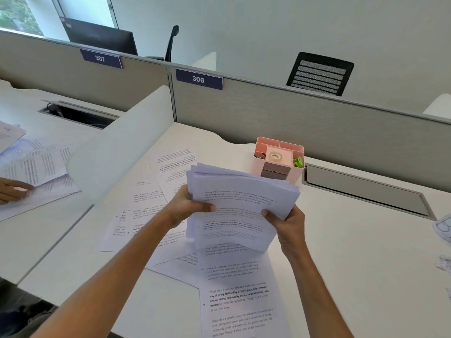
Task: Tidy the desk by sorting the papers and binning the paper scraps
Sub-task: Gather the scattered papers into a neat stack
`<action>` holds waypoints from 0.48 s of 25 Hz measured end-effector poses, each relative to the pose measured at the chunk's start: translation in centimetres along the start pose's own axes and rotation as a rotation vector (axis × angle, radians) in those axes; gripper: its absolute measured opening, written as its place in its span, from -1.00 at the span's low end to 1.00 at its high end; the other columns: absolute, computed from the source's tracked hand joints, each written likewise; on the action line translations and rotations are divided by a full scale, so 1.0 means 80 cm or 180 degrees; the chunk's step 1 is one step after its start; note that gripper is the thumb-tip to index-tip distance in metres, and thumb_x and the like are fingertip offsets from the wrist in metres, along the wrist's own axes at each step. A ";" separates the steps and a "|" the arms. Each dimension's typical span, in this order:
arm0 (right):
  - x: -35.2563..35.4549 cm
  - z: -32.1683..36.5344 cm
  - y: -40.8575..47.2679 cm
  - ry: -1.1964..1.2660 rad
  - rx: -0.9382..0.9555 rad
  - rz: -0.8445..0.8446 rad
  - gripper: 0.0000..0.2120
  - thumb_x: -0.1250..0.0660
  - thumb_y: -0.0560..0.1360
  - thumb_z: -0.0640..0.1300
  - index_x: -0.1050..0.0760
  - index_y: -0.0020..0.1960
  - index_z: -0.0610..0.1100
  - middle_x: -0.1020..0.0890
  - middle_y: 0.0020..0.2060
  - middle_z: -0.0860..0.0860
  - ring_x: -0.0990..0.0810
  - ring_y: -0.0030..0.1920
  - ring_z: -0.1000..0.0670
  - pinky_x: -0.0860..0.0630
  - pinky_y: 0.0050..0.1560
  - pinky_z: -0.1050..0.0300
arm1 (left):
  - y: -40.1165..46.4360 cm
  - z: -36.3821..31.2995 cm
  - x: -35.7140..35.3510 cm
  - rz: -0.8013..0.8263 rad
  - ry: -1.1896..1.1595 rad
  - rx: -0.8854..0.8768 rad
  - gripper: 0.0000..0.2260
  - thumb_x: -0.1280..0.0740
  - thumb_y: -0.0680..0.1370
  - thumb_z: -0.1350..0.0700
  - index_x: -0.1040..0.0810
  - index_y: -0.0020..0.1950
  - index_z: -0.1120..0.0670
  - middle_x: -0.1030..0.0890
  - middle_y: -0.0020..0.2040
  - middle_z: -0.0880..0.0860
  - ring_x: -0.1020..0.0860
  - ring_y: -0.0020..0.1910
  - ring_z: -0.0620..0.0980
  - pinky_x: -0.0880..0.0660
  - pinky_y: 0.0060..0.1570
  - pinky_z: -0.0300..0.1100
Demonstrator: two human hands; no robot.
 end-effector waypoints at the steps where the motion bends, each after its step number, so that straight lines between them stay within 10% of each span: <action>1: -0.001 0.001 0.000 -0.0041 0.0015 -0.0021 -0.70 -0.54 0.25 -0.26 -0.67 -0.09 0.03 -0.73 -0.15 0.05 -0.70 -0.19 0.05 -0.60 -0.27 0.18 | 0.001 -0.005 -0.003 -0.0012 0.0015 -0.0057 -0.55 -0.58 0.22 0.20 -0.66 0.08 0.01 -0.70 0.05 0.12 -0.66 0.05 0.13 -0.62 -0.08 -0.04; 12: 0.002 0.009 0.007 0.0035 0.0112 0.0137 -0.40 -0.58 0.20 -0.16 -0.51 0.21 -0.12 -0.66 -0.02 -0.05 -0.63 -0.03 -0.04 -0.61 -0.16 0.07 | 0.015 -0.017 0.002 -0.0536 -0.0062 -0.0290 -0.68 -0.61 0.17 0.10 -0.72 -0.10 0.03 -0.73 -0.09 0.05 -0.69 -0.08 0.05 -0.61 -0.16 -0.13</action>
Point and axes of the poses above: each hand's wrist, its own y-axis towards the middle knuckle, its own x-axis out of the back of the hand, z = x × y, the point moved 9 cm from there along y, towards the middle knuckle
